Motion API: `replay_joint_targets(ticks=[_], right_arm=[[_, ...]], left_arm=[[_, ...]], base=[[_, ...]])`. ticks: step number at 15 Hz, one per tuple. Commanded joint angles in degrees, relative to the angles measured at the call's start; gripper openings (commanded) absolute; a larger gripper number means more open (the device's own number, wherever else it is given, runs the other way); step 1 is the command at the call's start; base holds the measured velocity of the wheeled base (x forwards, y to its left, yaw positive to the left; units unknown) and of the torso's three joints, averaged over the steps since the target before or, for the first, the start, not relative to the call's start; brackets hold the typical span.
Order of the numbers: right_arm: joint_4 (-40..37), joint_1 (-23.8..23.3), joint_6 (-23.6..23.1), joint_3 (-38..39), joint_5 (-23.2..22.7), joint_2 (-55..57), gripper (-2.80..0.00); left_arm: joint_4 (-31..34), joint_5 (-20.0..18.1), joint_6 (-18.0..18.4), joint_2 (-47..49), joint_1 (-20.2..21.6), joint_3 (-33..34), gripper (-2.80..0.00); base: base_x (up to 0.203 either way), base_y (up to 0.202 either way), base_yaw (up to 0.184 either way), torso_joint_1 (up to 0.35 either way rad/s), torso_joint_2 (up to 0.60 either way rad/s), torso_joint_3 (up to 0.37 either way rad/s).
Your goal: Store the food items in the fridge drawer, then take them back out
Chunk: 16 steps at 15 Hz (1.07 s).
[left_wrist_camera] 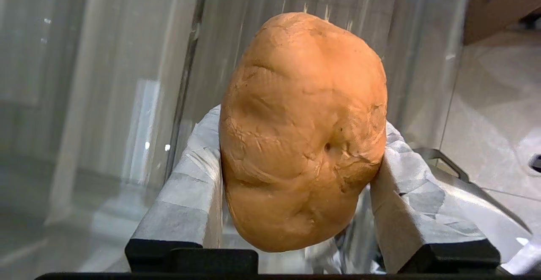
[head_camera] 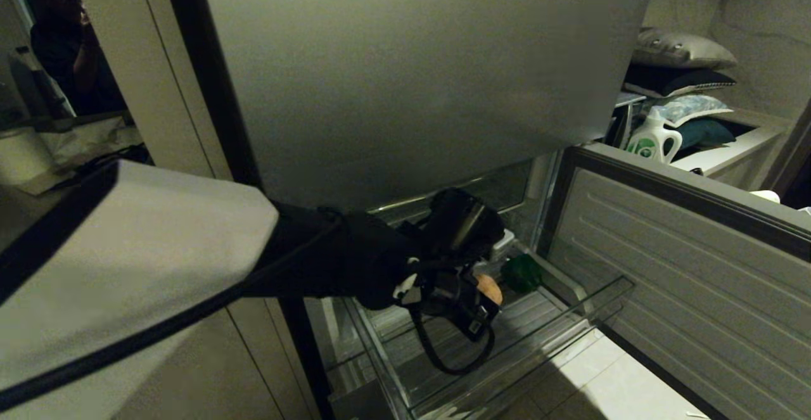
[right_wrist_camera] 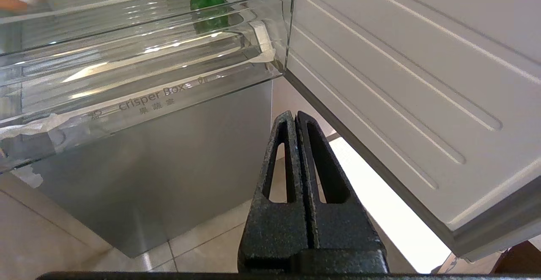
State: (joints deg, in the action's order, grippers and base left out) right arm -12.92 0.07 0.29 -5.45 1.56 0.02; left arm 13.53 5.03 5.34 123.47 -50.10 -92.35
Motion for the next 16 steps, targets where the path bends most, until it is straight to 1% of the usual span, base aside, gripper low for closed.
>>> replay_joint_targets(ticks=[1, 5, 8, 11, 12, 14, 15, 16], right_arm=[[-0.1, 0.0, 0.0, 0.0, 0.0, -0.1, -2.8], [-0.1, 0.0, 0.0, 0.0, 0.0, -0.1, -2.8], [-0.1, 0.0, 0.0, 0.0, 0.0, -0.1, -2.8], [-0.1, 0.0, 0.0, 0.0, 0.0, -0.1, -2.8], [-0.1, 0.0, 0.0, 0.0, 0.0, -0.1, -2.8], [-0.1, 0.0, 0.0, 0.0, 0.0, -0.1, -2.8], [-0.1, 0.0, 0.0, 0.0, 0.0, -0.1, -2.8], [-0.1, 0.0, 0.0, 0.0, 0.0, -0.1, -2.8]], left_arm=[[0.0, 0.1, -0.2, -7.4, -1.1, 4.3, -2.8], [-2.3, 0.1, -0.7, -20.2, -3.5, 12.2, -2.8], [-2.9, 0.1, -0.7, -34.5, -4.9, 20.6, -2.8], [-3.1, 0.1, -0.7, -51.6, -4.9, 30.7, -2.8], [-3.1, 0.1, -0.7, -57.9, -3.7, 34.0, -2.8], [-3.0, 0.0, -0.5, -69.1, 0.4, 38.6, -2.8], [-2.8, 0.0, -0.3, -74.6, 4.3, 40.4, -2.8], [-2.6, 0.0, -0.1, -78.6, 9.6, 41.8, -2.8]], base=[[0.0, 0.0, 0.0, 0.0, 0.0, 0.0], [0.0, 0.0, 0.0, 0.0, 0.0, 0.0], [0.0, 0.0, 0.0, 0.0, 0.0, 0.0], [0.0, 0.0, 0.0, 0.0, 0.0, 0.0], [0.0, 0.0, 0.0, 0.0, 0.0, 0.0], [0.0, 0.0, 0.0, 0.0, 0.0, 0.0], [0.0, 0.0, 0.0, 0.0, 0.0, 0.0], [0.0, 0.0, 0.0, 0.0, 0.0, 0.0]])
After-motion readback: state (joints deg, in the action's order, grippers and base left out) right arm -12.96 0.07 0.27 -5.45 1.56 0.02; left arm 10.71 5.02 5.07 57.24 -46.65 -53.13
